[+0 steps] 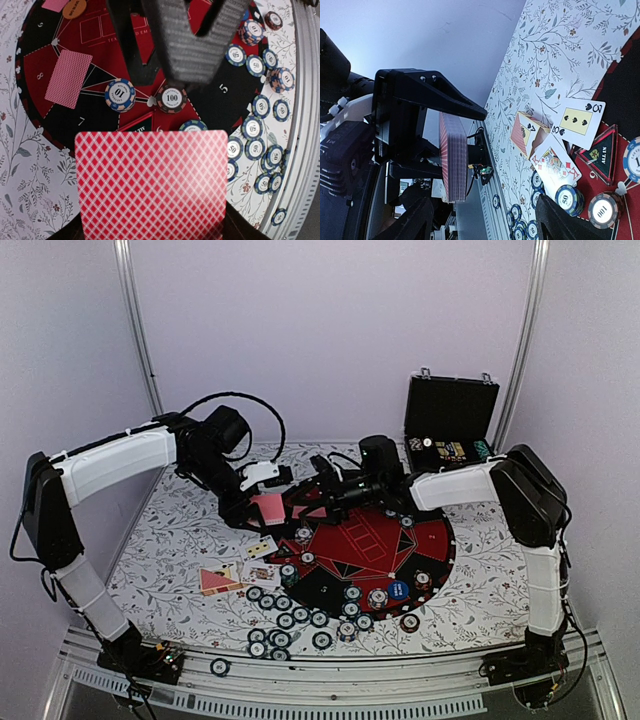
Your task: Distribute texas hold em gaming equipment
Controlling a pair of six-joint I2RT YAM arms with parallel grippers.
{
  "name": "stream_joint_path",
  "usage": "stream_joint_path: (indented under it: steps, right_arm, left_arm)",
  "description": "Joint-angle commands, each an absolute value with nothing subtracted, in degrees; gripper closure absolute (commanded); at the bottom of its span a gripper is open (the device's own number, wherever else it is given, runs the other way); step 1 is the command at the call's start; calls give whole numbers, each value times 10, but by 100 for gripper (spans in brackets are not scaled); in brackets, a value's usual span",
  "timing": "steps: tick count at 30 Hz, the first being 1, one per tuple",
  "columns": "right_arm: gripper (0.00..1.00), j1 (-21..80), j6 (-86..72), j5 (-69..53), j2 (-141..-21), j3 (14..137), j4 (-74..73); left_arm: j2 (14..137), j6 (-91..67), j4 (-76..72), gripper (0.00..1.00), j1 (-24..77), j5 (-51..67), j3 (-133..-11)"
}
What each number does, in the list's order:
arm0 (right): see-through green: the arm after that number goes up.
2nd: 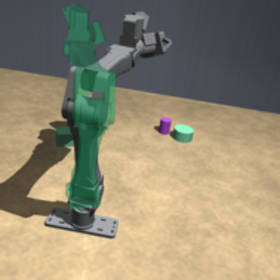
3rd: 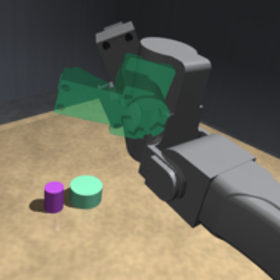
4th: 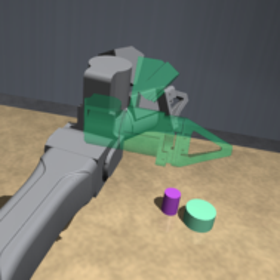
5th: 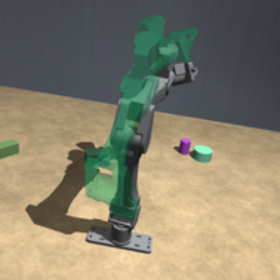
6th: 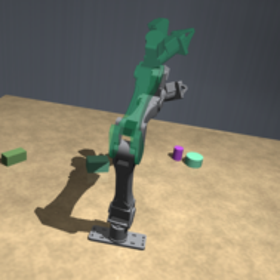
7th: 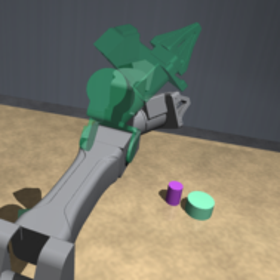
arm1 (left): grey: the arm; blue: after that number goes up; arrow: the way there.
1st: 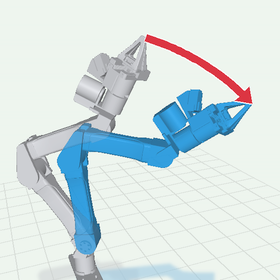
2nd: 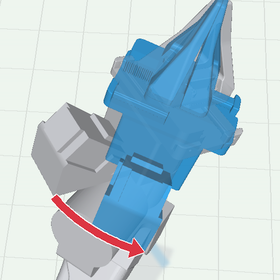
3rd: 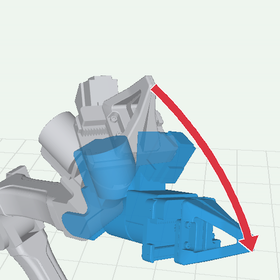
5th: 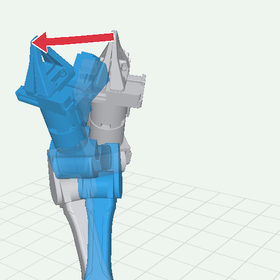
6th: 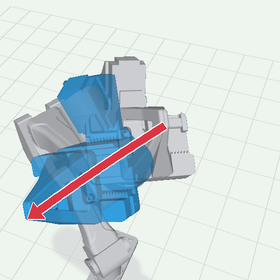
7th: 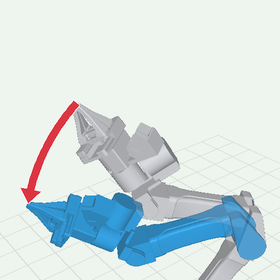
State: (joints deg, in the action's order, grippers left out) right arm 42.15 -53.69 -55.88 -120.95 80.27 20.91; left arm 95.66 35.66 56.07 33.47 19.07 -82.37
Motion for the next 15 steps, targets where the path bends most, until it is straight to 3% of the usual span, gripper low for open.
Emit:
stream_joint_path:
  steps: [1, 15]
  right_arm:
    - [26, 432, -566, -581, -1243, 844, 255]
    - [27, 447, -636, -602, -1330, 926, 311]
  left_arm:
    - [959, 353, 544, 82, 338, 206, -838]
    - [975, 347, 530, 82, 342, 206, -840]
